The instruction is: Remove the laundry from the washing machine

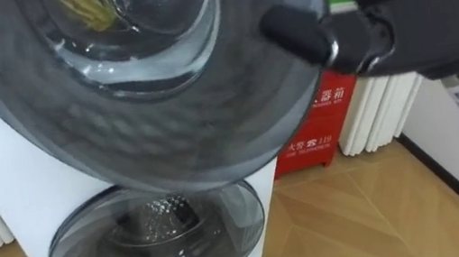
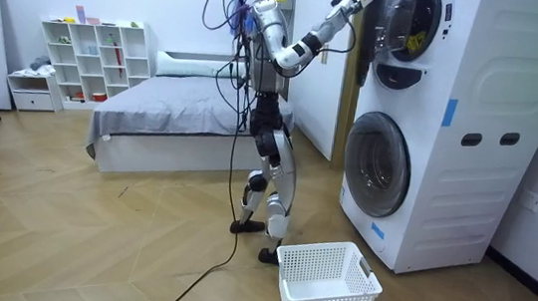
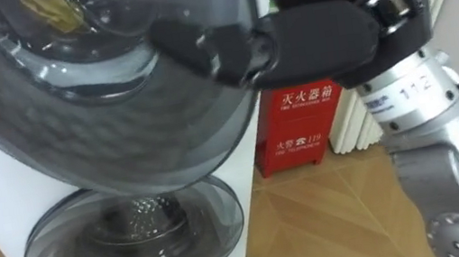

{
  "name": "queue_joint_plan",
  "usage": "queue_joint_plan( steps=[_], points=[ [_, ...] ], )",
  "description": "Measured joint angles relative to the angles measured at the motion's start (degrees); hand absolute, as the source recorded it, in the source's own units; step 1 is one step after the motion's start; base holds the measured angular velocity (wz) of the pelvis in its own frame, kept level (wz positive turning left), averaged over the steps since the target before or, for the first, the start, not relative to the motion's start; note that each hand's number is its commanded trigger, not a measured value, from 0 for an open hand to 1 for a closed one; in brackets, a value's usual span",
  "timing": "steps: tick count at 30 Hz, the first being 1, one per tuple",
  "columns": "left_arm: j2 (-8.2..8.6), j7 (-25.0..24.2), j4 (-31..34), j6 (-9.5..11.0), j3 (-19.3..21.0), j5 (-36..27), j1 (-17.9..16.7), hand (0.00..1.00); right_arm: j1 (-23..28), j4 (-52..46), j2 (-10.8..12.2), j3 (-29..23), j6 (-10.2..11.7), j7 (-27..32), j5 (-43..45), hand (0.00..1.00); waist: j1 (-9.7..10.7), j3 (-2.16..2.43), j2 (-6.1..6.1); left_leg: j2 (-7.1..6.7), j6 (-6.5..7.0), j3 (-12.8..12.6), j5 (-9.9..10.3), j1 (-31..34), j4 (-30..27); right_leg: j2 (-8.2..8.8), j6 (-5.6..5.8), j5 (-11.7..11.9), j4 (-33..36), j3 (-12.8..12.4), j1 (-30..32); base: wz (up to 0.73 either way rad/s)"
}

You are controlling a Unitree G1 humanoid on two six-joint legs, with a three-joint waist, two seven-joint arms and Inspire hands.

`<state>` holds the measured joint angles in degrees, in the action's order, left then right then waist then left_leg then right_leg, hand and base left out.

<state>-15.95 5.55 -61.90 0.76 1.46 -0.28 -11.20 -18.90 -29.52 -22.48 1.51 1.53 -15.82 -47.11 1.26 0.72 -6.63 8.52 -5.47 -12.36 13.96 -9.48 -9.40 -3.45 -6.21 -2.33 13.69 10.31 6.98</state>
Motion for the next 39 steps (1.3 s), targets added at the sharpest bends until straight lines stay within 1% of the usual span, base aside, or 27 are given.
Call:
queue_joint_plan(
  steps=[4, 5, 7, 11, 12, 14, 17, 19, 20, 21, 22, 25, 27, 28, 30, 32, 33, 34, 36, 39],
  points=[
    [0.11, 0.0, 0.0, -0.1, -0.4, 0.0, 0.4, 0.0, 0.0, -1.2, -0.1, 1.0, 0.2, -4.6, -4.2, 0.0, 0.0, 0.01, 0.2, 0.02, 0.04, 0.3, -0.1, 0.0, -0.1, 0.0, 0.23, -0.2, 0.0, -0.1, -0.1, 0.05],
    [0.23, 0.0, 0.0, -0.3, -0.4, 0.0, 0.5, 0.0, 0.0, -1.8, -0.1, 1.4, 0.2, -6.1, -5.3, 0.0, 0.0, 0.05, 0.24, 0.03, 0.08, 0.4, -0.1, 0.0, -0.2, -0.03, 0.61, -0.3, 0.0, -0.2, -0.2, 0.05],
    [0.43, 0.0, 0.0, -0.5, -0.4, 0.0, 0.6, 0.0, 0.0, -2.6, -0.1, 1.9, 0.1, -8.4, -7.7, 0.0, -0.1, 0.13, 0.37, 0.02, 0.11, 0.5, -0.1, 0.0, -0.2, -0.03, 0.74, -0.4, -0.1, -0.3, -0.3, 0.05],
    [1.02, -0.1, 0.0, -0.7, -0.5, 0.0, 0.6, 0.0, 0.0, -3.7, -0.1, 2.8, -0.2, -13.4, -11.2, 0.0, -0.4, 0.36, 0.7, -0.16, -0.04, 1.5, -0.3, -0.1, -0.2, 0.32, 1.77, -0.9, -0.3, 0.2, -1.0, 0.12],
    [1.1, -0.2, 0.0, -0.7, -0.5, 0.0, 0.7, 0.0, 0.0, -4.3, -0.1, 2.8, -0.2, -14.6, -11.5, 0.0, -0.8, 0.36, 0.71, -0.25, 0.03, 1.5, -0.2, -0.1, -0.2, 0.45, 2.09, -1.1, -0.2, 0.3, -1.0, 0.09],
    [1.11, -0.3, 0.0, -0.7, -0.5, -0.1, 0.8, 0.0, 0.0, -5.2, -0.1, 2.8, -0.1, -16.4, -12.1, 0.0, -1.6, 0.35, 0.7, -0.3, 0.17, 1.6, -0.1, -0.1, -0.2, 0.53, 2.25, -1.2, -0.1, 0.5, -1.3, 0.09],
    [1.11, -0.3, 0.0, -0.7, -0.5, -0.1, 1.2, 0.0, -0.3, -5.5, 0.0, 3.0, 0.2, -19.0, -13.3, 0.0, -2.0, 0.22, 0.53, -0.29, 0.21, 1.6, -0.1, -0.1, -0.2, 0.89, 2.99, -1.9, -0.2, 1.5, -1.9, 0.19],
    [1.02, -0.5, 0.0, -0.7, -0.5, -0.2, 1.7, 0.0, -0.3, -5.7, 0.1, 3.1, 0.5, -20.2, -13.4, 0.0, -3.0, 0.16, 0.42, -0.31, 0.24, 1.5, -0.1, -0.2, -0.2, 0.97, 2.76, -2.1, -0.1, 1.7, -2.0, 0.13],
    [0.87, -0.8, 0.0, -0.7, -0.5, -0.2, 1.9, 0.0, -0.3, -5.7, 0.2, 3.5, 1.0, -20.8, -13.6, 0.0, -3.3, 0.03, 0.22, -0.32, 0.24, 1.5, -0.1, -0.2, -0.1, 1.05, 2.37, -2.2, -0.1, 2.0, -2.0, 0.12],
    [0.76, -0.8, 0.0, -0.7, -0.5, -0.2, 2.0, 0.0, -0.4, -5.8, 0.3, 3.9, 1.4, -21.3, -14.0, 0.0, -3.4, -0.13, 0.04, -0.31, 0.24, 1.5, -0.1, -0.2, -0.1, 1.17, 1.57, -2.0, -0.2, 2.4, -2.1, 0.14],
    [0.77, -0.9, 0.0, -0.7, -0.6, -0.2, 2.0, 0.0, -0.4, -5.8, 0.3, 4.0, 1.6, -21.6, -14.0, 0.0, -3.5, -0.17, -0.01, -0.3, 0.23, 1.5, -0.1, -0.1, 0.0, 1.21, 1.04, -1.7, -0.2, 2.5, -2.1, 0.12],
    [0.79, -1.0, 0.0, -0.7, -1.1, -0.1, 2.2, 0.0, -0.6, -5.8, 0.5, 4.1, 2.2, -22.6, -14.5, 0.0, -4.3, -0.35, -0.14, -0.3, 0.25, 1.6, -0.1, 0.0, 0.5, 1.32, 1.14, -1.8, -0.2, 2.7, -2.1, 0.05],
    [0.79, -1.0, 0.0, -0.7, -1.1, 0.0, 3.2, 0.0, -0.5, -5.6, 0.5, 4.4, 2.8, -22.9, -14.6, 0.0, -5.2, -0.53, -0.16, -0.3, 0.33, 1.7, 0.0, 0.1, 0.8, 1.41, 1.31, -1.9, -0.2, 3.2, -2.1, 0.09],
    [0.77, -1.0, 0.0, -0.7, -1.1, 0.0, 3.4, 0.0, -0.5, -5.6, 0.5, 4.6, 2.9, -22.9, -14.6, 0.0, -5.4, -0.53, -0.16, -0.3, 0.33, 1.7, 0.0, 0.1, 0.8, 1.44, 1.34, -2.0, -0.2, 3.3, -2.1, 0.08],
    [0.68, -1.0, 0.0, -0.7, -1.1, -0.1, 4.1, 0.0, -0.5, -5.5, 0.6, 5.9, 3.7, -22.9, -14.6, 0.0, -6.4, -0.53, -0.17, -0.3, 0.33, 2.0, 0.1, 0.2, 0.8, 1.48, 1.33, -2.0, -0.2, 3.6, -2.2, 0.07],
    [0.68, -1.0, 0.0, -0.7, -1.2, 0.0, 4.2, 0.0, -0.5, -5.5, 0.7, 6.8, 4.1, -22.9, -14.6, 0.0, -6.8, -0.53, -0.17, -0.31, 0.33, 2.3, 0.0, 0.3, 0.9, 1.53, 1.3, -2.0, -0.2, 3.9, -2.2, 0.07],
    [0.67, -1.0, 0.0, -0.7, -1.1, -0.1, 4.2, 0.0, -0.5, -5.5, 1.2, 7.5, 4.2, -22.9, -14.8, 0.0, -7.5, -0.53, -0.17, -0.3, 0.33, 2.3, 0.0, 0.3, 1.0, 1.57, 1.3, -2.0, -0.3, 3.9, -2.2, 0.0],
    [0.68, -1.0, 0.0, -0.7, -1.2, -0.1, 4.2, 0.0, -0.5, -5.4, 1.5, 7.9, 4.1, -23.0, -15.1, 0.0, -7.8, -0.53, -0.17, -0.29, 0.33, 2.3, 0.0, 0.3, 1.0, 1.57, 1.3, -2.0, -0.3, 4.0, -2.2, 0.05],
    [0.69, -0.8, 0.0, -0.7, -1.2, 0.0, 4.3, 0.0, -0.5, -5.0, 2.8, 9.7, 4.0, -23.0, -15.7, 0.0, -8.1, -0.51, -0.19, -0.38, 0.36, 3.7, 0.0, 1.1, 0.8, 1.97, 1.42, -2.1, -0.4, 5.1, -2.2, 0.22],
    [0.51, -0.6, 0.0, -0.7, -1.2, -0.1, 4.3, 0.0, -0.5, -5.0, 4.1, 11.2, 3.8, -23.1, -15.8, 0.0, -9.3, -0.51, -0.18, -0.39, 0.36, 4.6, 0.0, 1.7, 0.7, 2.11, 1.45, -2.2, -0.7, 5.9, -2.2, 0.2]
  ],
)
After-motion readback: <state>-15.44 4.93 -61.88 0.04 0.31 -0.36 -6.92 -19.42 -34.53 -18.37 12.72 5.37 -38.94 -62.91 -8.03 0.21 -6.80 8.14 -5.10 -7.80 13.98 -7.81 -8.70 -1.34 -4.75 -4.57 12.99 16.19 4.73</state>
